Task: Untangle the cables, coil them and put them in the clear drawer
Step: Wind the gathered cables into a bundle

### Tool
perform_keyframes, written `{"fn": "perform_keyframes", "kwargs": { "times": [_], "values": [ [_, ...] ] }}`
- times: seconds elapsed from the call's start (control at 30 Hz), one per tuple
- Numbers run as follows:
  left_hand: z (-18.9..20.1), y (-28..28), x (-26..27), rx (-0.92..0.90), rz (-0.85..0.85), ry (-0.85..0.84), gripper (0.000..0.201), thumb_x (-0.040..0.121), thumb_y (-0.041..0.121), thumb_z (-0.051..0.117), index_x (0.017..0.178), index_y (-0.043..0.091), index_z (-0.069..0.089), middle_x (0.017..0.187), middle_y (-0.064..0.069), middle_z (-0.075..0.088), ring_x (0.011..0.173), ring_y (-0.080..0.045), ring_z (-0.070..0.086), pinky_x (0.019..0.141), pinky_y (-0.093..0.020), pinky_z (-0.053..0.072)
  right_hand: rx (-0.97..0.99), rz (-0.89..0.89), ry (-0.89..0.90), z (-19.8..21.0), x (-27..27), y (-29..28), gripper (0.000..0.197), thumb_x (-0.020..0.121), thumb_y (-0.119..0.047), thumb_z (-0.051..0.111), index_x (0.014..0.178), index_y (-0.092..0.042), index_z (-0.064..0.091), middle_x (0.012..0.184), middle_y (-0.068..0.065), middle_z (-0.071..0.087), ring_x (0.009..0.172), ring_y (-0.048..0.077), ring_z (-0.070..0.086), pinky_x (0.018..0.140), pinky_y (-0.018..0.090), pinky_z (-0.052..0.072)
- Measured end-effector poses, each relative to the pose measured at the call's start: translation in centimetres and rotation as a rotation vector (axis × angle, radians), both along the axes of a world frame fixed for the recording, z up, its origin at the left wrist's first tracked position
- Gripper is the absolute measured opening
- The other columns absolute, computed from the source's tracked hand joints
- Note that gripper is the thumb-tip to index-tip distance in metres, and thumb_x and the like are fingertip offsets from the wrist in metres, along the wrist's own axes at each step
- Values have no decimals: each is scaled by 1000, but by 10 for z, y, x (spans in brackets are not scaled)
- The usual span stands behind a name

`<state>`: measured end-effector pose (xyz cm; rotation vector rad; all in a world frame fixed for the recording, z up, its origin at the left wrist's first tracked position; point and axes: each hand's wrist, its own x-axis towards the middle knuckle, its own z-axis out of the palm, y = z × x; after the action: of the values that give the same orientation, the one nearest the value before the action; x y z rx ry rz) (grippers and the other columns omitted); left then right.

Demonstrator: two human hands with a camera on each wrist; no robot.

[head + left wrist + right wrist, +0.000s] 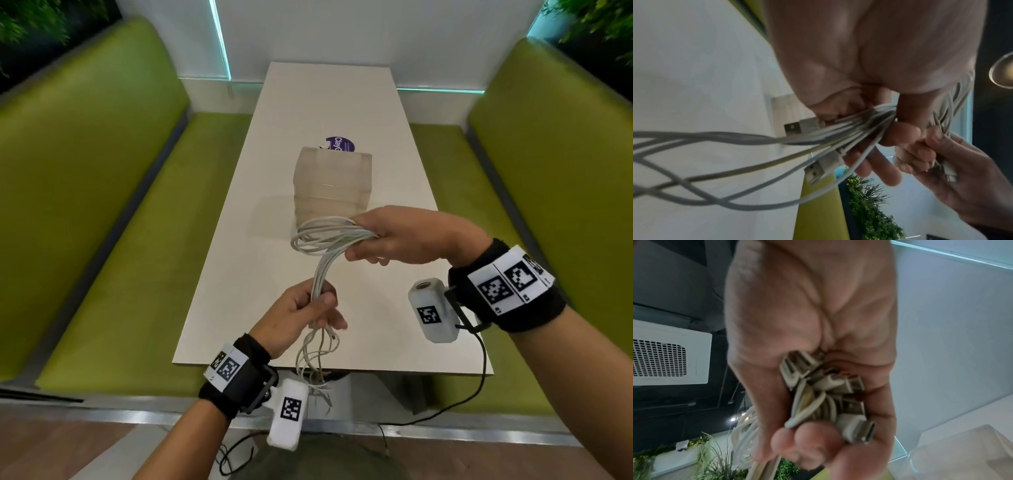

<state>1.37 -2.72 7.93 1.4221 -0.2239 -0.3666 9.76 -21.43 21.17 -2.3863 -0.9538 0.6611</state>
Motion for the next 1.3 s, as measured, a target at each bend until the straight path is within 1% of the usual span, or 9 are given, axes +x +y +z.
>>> {"fn": "perform_keyframes", "kwargs": {
  "times": [0.2, 0.27, 0.37, 0.53, 0.67, 0.83, 1.0, 1.13, 1.3],
  "values": [
    [7, 0, 12, -102, 327, -36, 25, 96, 32, 43, 94, 12, 59, 70, 0, 61, 51, -14, 50, 46, -25, 38, 105, -137, 67, -39, -12, 3, 18, 96, -24, 53, 78, -19, 51, 64, -4, 53, 57, 14, 54, 61, 35, 50],
    [6, -5, 14, -188, 410, 7, 27, 98, 29, 43, 105, 9, 60, 93, -6, 71, 76, -20, 67, 63, -30, 55, 152, -181, 81, -57, -21, 10, 21, 96, -22, 52, 76, -27, 50, 64, -7, 53, 55, 9, 51, 59, 33, 49],
    [5, -8, 14, -276, 473, 81, 36, 93, 26, 45, 115, 0, 58, 115, -18, 66, 114, -32, 60, 101, -42, 47, 162, -238, 36, -74, -32, 20, 28, 97, -24, 50, 72, -34, 45, 66, -12, 51, 57, 4, 50, 60, 26, 42],
    [8, -8, 18, -381, 559, 167, 29, 101, 13, 36, 114, 5, 61, 106, -10, 71, 96, -20, 68, 82, -28, 56, 84, -254, 53, -101, -44, 33, 15, 99, -31, 44, 87, -22, 47, 75, -3, 55, 76, 23, 57, 74, 38, 46],
    [13, -10, 22, -422, 598, 220, 29, 101, 15, 36, 116, 5, 58, 117, -18, 64, 102, -25, 64, 87, -34, 55, 186, -167, 147, -104, -52, 40, 22, 101, -35, 38, 83, -25, 44, 71, -9, 50, 61, 4, 50, 61, 21, 40],
    [16, -10, 21, -470, 563, 237, 26, 102, 17, 35, 104, 6, 58, 97, -14, 67, 88, -22, 68, 79, -32, 58, 277, -159, 297, -102, -55, 41, 25, 86, -59, 48, 68, -42, 52, 66, -9, 51, 51, 0, 47, 52, 15, 40],
    [14, -9, 18, -469, 528, 240, 25, 101, 18, 37, 97, 7, 59, 89, -9, 68, 89, -23, 65, 84, -34, 57, 268, -288, 246, -113, -53, 41, 40, 89, -52, 54, 88, -13, 62, 80, 12, 65, 71, 29, 62, 67, 39, 52],
    [13, -2, 14, -465, 391, 242, 58, 74, 53, 68, 107, 5, 57, 113, -20, 65, 109, -36, 63, 85, -38, 56, 293, -229, 334, -115, -57, 41, 28, 95, -39, 52, 89, -15, 65, 81, 0, 70, 75, 18, 63, 73, 35, 48],
    [12, 11, 11, -302, 185, 75, 105, 48, 52, 87, 134, 11, 46, 129, -23, 55, 119, -40, 55, 93, -43, 51, 348, -194, 468, -117, -61, 45, 33, 98, -31, 51, 80, -5, 63, 73, 4, 68, 67, 13, 59, 69, 25, 45]
  ]
}}
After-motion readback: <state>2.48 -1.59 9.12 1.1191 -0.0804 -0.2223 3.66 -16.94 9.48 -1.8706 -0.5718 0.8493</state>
